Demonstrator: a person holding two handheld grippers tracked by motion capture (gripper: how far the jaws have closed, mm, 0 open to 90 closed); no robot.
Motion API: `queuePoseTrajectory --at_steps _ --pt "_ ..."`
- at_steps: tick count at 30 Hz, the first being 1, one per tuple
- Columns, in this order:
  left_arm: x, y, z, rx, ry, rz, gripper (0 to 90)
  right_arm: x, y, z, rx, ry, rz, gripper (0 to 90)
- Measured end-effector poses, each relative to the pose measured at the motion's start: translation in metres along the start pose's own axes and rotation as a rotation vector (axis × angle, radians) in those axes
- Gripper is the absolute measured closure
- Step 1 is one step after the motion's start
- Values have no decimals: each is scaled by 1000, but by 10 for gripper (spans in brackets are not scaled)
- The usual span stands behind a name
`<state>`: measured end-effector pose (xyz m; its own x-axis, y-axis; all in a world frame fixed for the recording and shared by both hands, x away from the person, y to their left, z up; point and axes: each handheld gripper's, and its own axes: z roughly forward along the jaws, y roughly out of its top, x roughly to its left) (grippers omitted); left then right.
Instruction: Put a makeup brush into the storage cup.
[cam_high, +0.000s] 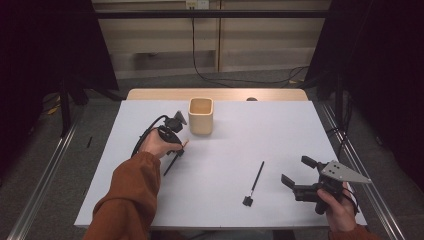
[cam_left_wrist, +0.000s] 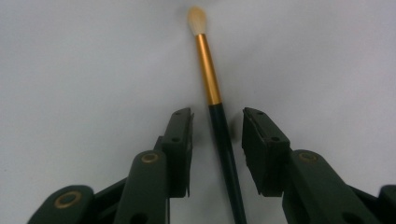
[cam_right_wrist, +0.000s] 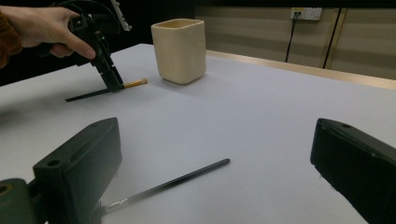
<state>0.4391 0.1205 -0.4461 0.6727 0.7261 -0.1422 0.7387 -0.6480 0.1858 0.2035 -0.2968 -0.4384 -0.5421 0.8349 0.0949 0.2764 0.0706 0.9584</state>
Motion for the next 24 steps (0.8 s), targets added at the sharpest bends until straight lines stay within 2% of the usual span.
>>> queuePoseTrajectory --at_steps 6,8,11,13,15,18,21,23,24 --pt "-4 2 1 13 26 6 635 3 0 1 8 9 -21 12" --pt "-6 3 3 14 67 6 673 2 0 2 11 7 -24 12" --pt "-9 6 4 34 90 5 706 3 0 2 12 8 -28 12" --pt "-10 7 5 46 89 -10 713 4 0 2 15 9 -37 12" --pt "-10 8 5 52 107 -3 735 4 0 2 12 10 -38 12" --pt "-11 7 5 48 110 -4 754 2 0 2 18 2 -39 12" --pt "-10 7 4 48 99 -6 836 2 0 3 16 1 -41 12" --pt "-10 7 5 49 96 -4 838 3 0 3 23 3 -47 12" --pt "-10 7 5 46 91 -18 839 3 0 3 23 2 -49 12"
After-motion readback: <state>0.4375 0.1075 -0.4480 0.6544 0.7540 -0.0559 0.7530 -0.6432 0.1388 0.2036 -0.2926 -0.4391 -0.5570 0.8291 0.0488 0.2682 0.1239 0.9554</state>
